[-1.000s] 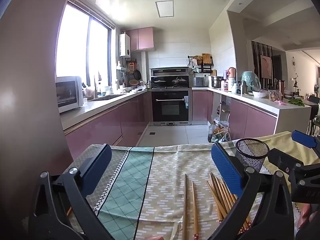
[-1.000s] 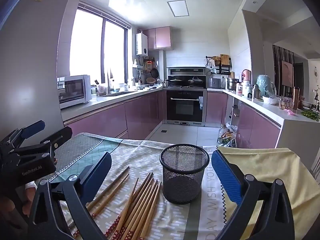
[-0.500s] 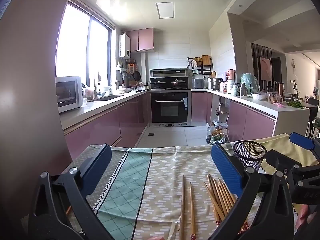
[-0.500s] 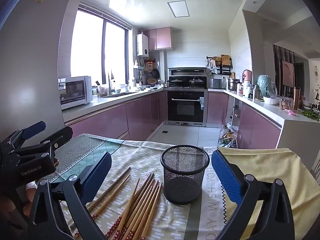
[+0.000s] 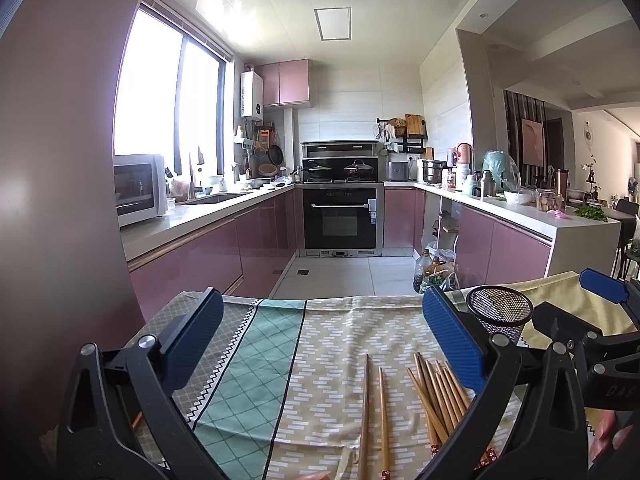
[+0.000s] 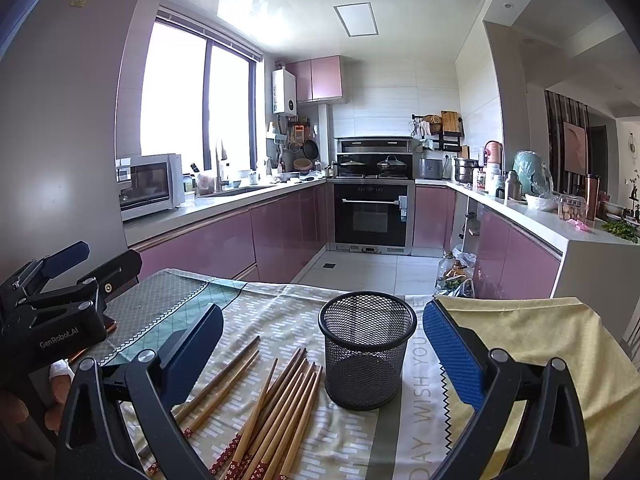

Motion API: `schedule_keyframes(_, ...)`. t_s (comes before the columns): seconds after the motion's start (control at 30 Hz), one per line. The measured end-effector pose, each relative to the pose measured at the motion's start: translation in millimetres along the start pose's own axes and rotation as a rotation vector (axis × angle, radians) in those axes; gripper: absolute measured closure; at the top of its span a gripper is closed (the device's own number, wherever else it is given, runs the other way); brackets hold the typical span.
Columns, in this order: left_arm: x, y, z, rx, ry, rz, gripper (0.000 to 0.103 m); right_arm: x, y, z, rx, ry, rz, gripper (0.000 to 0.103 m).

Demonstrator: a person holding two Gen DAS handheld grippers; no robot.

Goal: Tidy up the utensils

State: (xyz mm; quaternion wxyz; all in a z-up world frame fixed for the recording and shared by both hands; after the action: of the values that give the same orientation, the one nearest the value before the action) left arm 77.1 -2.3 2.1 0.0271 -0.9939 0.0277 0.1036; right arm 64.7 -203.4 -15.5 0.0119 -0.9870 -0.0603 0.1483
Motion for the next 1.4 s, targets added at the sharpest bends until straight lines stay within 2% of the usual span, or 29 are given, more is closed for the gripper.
schedule_keyframes(1.4,2.9,-0.3,7.8,-0.007,0.000,0.009,0.004,3.0,-2.7,1.0,0.007,0.004,-0.008,0.006)
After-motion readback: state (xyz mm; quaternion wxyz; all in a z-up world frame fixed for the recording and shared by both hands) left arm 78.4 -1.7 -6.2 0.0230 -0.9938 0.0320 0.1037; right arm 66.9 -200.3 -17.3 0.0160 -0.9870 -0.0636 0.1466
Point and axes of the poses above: each gripper's, at about its wrist camera, not at the fingertips, and x roughly the way its jaws point, y to its right, z to its underside, the point moved 9 cm from there along x, roughly the way its jaws point, and after that the axes turned 2 degrees about z, right-handed, at the moved point
